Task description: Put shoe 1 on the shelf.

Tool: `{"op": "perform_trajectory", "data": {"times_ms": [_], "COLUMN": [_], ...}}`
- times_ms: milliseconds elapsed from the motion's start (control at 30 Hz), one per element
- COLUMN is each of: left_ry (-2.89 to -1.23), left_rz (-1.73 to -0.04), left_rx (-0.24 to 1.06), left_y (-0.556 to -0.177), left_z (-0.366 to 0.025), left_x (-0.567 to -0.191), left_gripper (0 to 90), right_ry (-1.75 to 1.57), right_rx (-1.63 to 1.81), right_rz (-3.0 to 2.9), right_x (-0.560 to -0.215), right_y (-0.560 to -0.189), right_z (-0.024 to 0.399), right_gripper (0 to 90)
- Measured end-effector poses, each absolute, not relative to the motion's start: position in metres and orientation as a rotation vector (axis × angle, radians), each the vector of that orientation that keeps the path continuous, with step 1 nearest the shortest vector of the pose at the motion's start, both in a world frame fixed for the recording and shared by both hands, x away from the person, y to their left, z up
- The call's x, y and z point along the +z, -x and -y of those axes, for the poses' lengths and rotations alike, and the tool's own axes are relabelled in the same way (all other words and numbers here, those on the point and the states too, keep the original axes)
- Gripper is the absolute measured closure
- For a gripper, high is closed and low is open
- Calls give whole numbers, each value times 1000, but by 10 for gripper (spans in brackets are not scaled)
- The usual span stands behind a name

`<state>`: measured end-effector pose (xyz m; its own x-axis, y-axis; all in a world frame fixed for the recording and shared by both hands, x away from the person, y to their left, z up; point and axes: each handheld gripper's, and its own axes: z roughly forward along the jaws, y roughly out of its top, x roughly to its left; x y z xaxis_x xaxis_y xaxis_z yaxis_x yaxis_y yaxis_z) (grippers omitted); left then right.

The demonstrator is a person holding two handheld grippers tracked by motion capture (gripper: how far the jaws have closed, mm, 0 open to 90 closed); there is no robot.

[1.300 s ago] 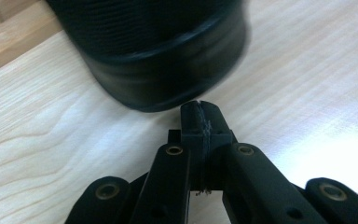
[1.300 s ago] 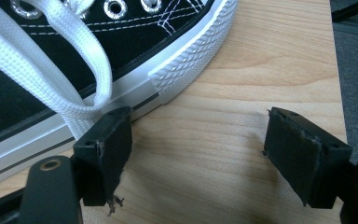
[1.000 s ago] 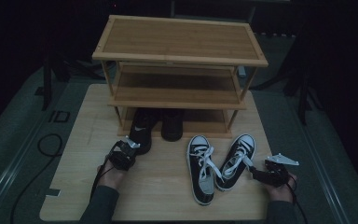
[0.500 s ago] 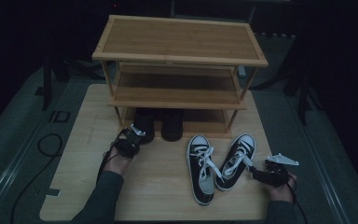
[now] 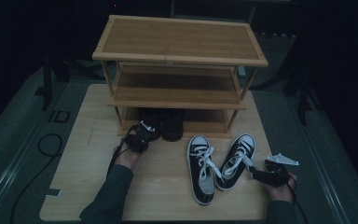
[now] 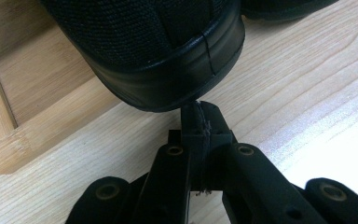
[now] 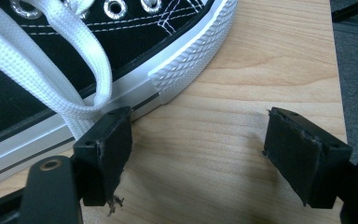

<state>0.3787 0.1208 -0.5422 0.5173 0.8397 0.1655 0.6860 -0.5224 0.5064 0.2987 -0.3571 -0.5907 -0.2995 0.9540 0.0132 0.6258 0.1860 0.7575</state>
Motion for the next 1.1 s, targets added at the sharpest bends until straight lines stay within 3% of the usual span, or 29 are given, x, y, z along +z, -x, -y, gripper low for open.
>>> {"op": "perform_trajectory", "data": {"times_ms": [300,433,633,1100], "left_ry": [-2343,-2310,-2286,-2242], "left_rz": [-1251,-1264,-1291,-1303], "left_rx": [519,502,534,529], "left_y": [-367,-364,-360,-352], "left_z": [-130,-137,-143,-153], "left_x": [-543,-543,-542,-539], "left_gripper": [772,671,615,585], "right_ry": [-1477,-1477,-1477,-1477], "right_rx": [927,928,928,928], "right_rz": [-2000,-2000,-2000,-2000], "right_x": [-591,-591,-591,-591], "right_y": [-299,-299,-299,-299], "right_z": [357,357,357,357], "right_gripper": [230,230,230,230]}}
